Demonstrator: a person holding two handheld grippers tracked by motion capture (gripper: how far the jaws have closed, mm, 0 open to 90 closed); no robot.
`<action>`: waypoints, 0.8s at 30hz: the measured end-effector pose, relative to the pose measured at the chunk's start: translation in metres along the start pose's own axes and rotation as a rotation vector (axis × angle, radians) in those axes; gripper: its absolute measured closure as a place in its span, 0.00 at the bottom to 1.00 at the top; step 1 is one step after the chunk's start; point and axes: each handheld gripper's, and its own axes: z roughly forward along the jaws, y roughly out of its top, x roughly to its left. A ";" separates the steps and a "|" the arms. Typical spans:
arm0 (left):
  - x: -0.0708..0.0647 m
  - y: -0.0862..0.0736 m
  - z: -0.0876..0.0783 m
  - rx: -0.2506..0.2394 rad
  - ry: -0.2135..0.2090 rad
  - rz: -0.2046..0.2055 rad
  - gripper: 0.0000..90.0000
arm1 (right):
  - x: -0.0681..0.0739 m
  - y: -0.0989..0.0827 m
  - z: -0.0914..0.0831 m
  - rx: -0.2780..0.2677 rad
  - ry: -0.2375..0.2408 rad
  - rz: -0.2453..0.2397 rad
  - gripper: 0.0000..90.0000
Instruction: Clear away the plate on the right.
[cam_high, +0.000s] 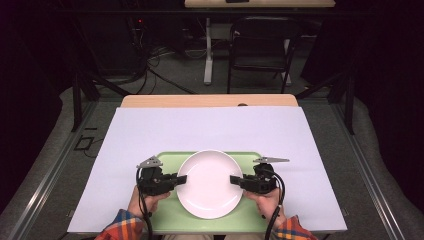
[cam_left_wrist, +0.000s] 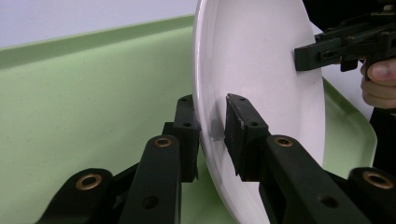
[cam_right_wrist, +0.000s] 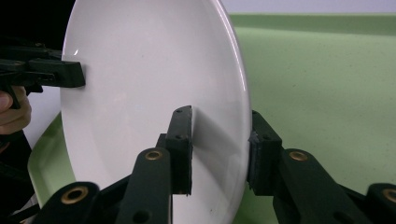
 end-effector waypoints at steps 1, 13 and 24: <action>0.000 0.000 0.001 0.002 0.003 0.001 0.82 | 0.000 0.000 0.000 0.002 -0.005 -0.003 0.74; 0.001 -0.002 0.011 0.049 0.054 0.012 0.77 | 0.000 -0.002 0.009 0.047 -0.081 -0.095 0.66; 0.002 -0.004 0.016 0.081 0.103 0.006 0.74 | -0.001 -0.004 0.013 0.060 -0.096 -0.161 0.63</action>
